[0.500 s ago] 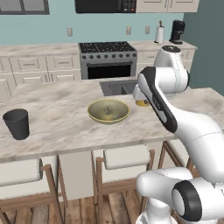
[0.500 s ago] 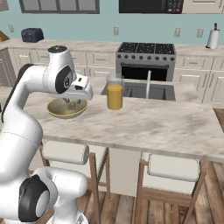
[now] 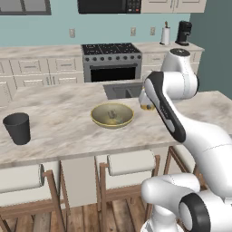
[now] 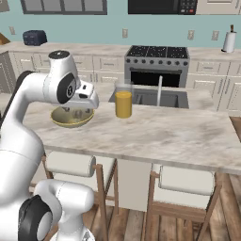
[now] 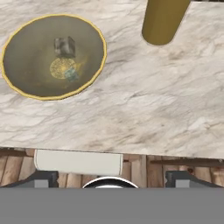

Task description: There are two ice cubes in the ice bowl. Place both ice cubes in the glass cup.

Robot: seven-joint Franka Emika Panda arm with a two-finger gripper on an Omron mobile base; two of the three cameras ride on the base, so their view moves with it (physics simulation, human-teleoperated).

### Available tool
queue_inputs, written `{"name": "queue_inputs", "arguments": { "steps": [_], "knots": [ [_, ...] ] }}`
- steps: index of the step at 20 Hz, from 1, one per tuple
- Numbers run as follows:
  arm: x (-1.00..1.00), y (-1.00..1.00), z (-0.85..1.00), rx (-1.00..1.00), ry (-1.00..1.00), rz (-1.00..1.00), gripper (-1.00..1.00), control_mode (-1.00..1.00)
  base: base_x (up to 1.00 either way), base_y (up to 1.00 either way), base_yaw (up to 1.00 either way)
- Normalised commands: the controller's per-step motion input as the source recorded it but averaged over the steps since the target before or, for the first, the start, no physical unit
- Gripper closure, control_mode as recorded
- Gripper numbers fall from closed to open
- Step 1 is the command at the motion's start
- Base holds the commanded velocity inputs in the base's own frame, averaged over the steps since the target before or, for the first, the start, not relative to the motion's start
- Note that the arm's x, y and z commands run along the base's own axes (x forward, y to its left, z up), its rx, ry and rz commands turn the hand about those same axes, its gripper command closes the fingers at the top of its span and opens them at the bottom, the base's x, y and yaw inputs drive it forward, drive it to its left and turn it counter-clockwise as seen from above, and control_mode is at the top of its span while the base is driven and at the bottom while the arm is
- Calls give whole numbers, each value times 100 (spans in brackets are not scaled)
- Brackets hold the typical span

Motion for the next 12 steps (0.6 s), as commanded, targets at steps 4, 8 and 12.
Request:
{"name": "queue_inputs", "arguments": {
  "steps": [4, 8, 12],
  "knots": [
    [0, 0, 0, 0, 0, 0, -100, -100, 0, 0, 0],
    [0, 0, 0, 0, 0, 0, -100, -100, 0, 0, 0],
    [26, 63, 0, 5, -2, -8, -100, -100, 0, 0, 0]
  ]
}}
